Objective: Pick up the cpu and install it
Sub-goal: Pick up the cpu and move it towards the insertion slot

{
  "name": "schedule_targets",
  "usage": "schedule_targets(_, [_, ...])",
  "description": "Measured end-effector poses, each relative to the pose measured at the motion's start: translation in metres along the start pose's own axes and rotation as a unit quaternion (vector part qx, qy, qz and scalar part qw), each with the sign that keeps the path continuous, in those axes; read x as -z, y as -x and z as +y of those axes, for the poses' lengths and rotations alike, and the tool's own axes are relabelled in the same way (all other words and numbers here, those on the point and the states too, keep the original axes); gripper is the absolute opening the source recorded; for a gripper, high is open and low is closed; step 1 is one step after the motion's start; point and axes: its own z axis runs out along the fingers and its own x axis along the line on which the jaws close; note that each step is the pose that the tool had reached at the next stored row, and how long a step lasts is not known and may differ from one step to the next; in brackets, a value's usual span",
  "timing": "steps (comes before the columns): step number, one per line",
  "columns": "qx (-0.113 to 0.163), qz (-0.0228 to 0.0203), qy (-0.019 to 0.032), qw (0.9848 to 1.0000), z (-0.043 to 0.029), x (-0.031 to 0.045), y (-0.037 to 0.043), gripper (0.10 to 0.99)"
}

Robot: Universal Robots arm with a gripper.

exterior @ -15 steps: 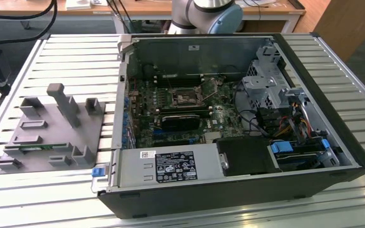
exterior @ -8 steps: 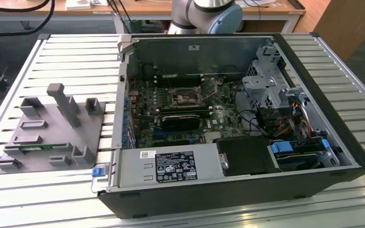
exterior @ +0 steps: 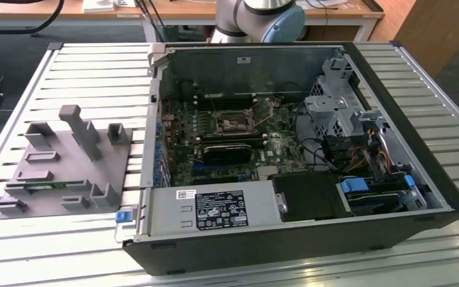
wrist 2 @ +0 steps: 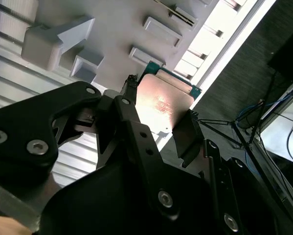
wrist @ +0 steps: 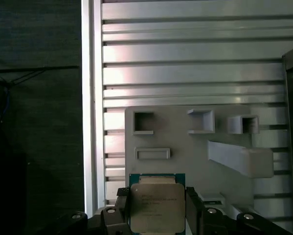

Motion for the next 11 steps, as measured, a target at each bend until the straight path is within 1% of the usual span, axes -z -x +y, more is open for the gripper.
schedule_targets(6, [0.000,0.0000,-0.0003,1.0000,0.0014,0.0124,0.0000,0.541])
schedule_targets(11, [0.000,0.0000,-0.0004,1.0000,0.0027,0.0253,0.0000,0.541])
